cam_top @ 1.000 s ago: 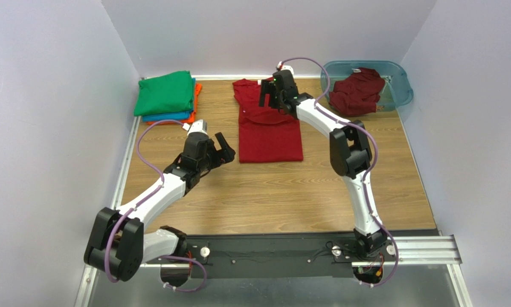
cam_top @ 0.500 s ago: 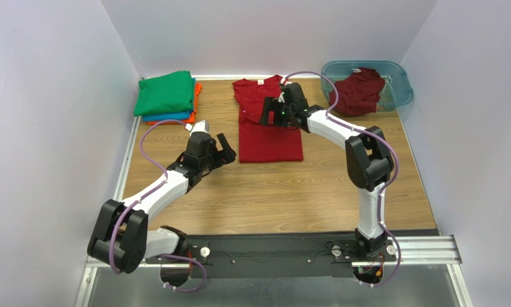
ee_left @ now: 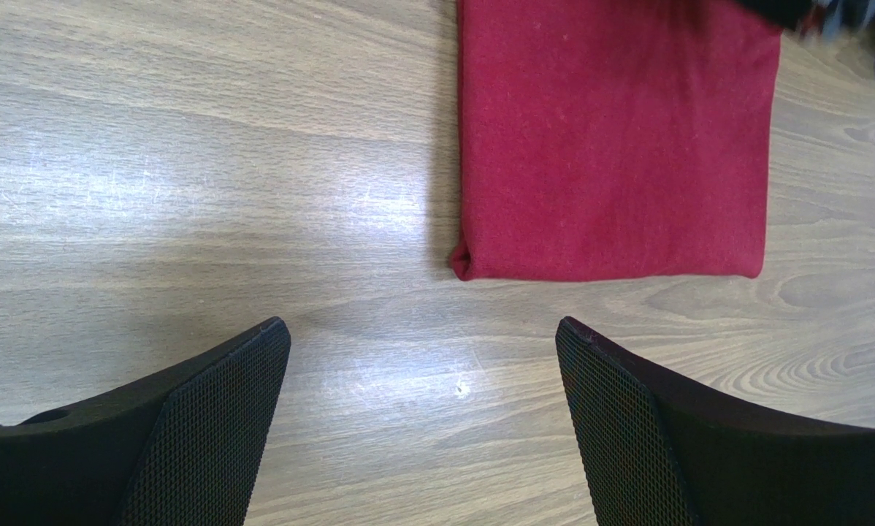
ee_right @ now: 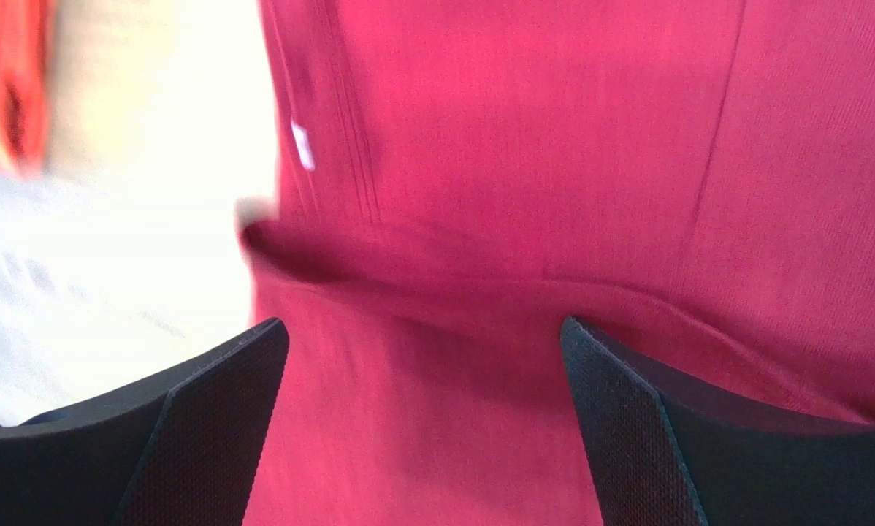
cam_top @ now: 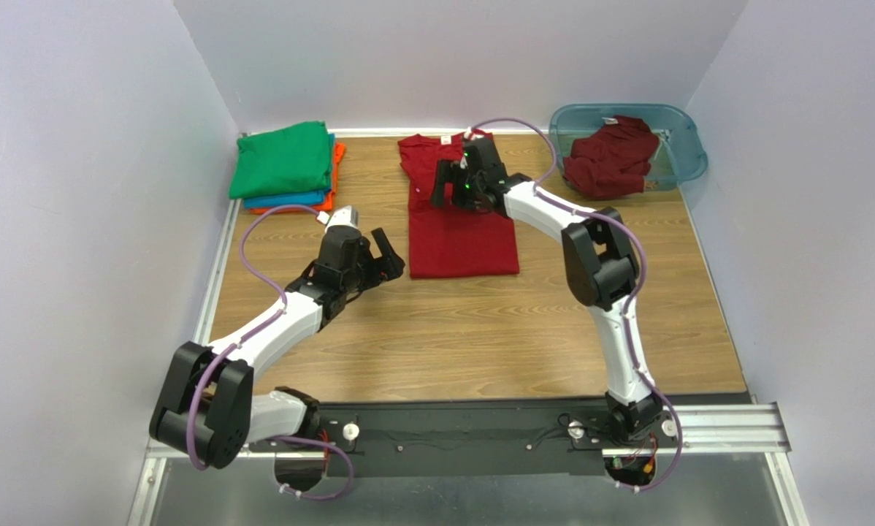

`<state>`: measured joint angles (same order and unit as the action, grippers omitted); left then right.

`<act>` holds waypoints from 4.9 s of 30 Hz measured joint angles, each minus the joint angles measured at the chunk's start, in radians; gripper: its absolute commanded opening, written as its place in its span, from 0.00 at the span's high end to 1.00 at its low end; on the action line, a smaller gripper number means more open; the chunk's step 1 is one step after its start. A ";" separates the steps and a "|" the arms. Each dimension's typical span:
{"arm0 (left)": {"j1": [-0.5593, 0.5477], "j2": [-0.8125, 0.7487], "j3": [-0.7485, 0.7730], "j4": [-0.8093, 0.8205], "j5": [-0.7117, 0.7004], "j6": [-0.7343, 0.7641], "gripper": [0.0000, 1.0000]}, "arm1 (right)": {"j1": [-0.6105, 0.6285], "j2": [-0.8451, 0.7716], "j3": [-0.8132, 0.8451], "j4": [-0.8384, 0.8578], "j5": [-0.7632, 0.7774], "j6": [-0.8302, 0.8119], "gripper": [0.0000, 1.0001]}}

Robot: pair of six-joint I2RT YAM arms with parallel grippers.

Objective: Fold and stack the t-shirts
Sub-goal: Fold the tshirt

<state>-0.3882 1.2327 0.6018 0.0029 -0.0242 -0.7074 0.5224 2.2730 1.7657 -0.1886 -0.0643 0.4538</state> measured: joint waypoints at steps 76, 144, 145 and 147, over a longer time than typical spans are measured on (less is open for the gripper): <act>-0.007 0.447 0.102 0.268 0.215 0.011 1.00 | -0.093 -0.586 -0.851 0.008 0.113 0.189 0.58; -0.079 -0.425 0.083 -0.341 -0.194 -0.143 1.00 | -0.093 -0.798 -0.502 -0.428 -0.661 0.046 0.98; -0.079 -0.402 0.093 -0.339 -0.207 -0.143 1.00 | -0.095 -0.785 -0.496 -0.418 -0.657 0.050 0.99; -0.079 -0.376 0.117 -0.330 -0.230 -0.143 1.00 | -0.100 -0.765 -0.490 -0.405 -0.647 0.055 0.99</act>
<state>-0.4671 0.8570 0.7185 -0.3275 -0.2546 -0.8505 0.4229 1.5078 1.2755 -0.5934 -0.7116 0.5083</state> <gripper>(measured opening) 0.009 0.022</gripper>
